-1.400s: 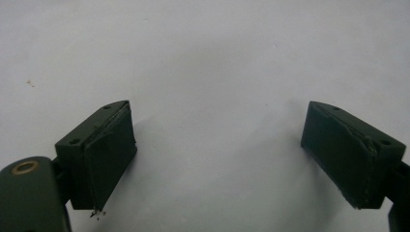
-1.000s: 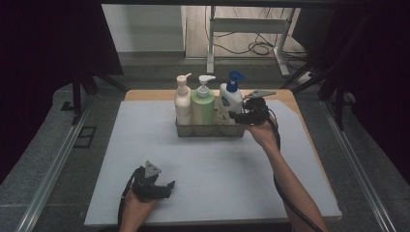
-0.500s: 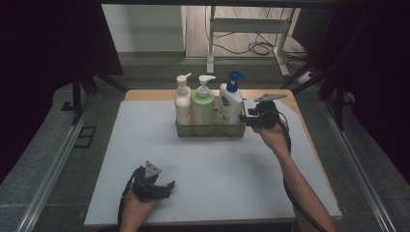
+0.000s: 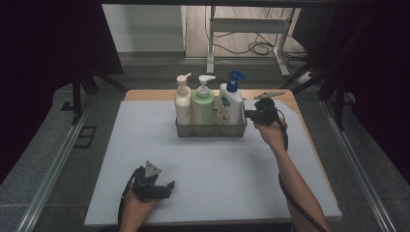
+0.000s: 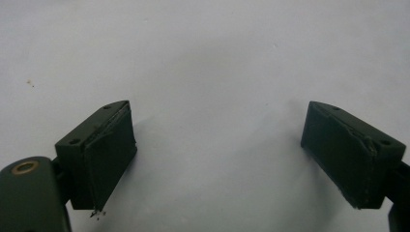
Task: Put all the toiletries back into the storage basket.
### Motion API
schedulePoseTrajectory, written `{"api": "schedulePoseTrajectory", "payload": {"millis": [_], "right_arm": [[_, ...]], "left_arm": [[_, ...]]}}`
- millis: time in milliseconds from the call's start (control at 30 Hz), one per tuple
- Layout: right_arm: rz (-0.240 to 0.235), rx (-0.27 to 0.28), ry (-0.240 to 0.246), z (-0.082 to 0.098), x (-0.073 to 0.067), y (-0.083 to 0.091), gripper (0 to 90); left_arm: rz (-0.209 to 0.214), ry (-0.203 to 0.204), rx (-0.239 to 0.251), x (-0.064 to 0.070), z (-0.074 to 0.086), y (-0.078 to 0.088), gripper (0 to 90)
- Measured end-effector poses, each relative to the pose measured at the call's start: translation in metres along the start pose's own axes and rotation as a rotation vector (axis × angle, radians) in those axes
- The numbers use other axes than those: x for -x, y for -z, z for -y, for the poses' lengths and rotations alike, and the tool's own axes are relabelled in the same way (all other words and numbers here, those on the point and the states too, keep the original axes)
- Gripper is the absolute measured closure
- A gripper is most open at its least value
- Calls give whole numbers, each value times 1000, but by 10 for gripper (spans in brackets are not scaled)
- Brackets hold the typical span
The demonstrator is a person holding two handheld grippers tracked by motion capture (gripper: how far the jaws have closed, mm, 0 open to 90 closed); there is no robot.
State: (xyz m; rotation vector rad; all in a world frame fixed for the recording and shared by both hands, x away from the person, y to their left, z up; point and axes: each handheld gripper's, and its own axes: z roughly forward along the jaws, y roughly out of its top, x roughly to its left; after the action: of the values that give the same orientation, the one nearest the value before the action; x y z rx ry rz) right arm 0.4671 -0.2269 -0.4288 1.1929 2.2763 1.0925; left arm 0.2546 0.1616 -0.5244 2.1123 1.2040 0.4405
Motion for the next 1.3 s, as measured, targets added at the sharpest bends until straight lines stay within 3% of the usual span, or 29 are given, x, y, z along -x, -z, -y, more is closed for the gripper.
{"api": "schedulePoseTrajectory", "payload": {"millis": [667,1300], "right_arm": [[18,-80,-14,-9,-2,-37,900],[12,-118,-2,-4,-8,-50,900]], "left_arm": [[-1,-2,-3,0,0,0,117],[0,0,-1,0,0,0,117]]}}
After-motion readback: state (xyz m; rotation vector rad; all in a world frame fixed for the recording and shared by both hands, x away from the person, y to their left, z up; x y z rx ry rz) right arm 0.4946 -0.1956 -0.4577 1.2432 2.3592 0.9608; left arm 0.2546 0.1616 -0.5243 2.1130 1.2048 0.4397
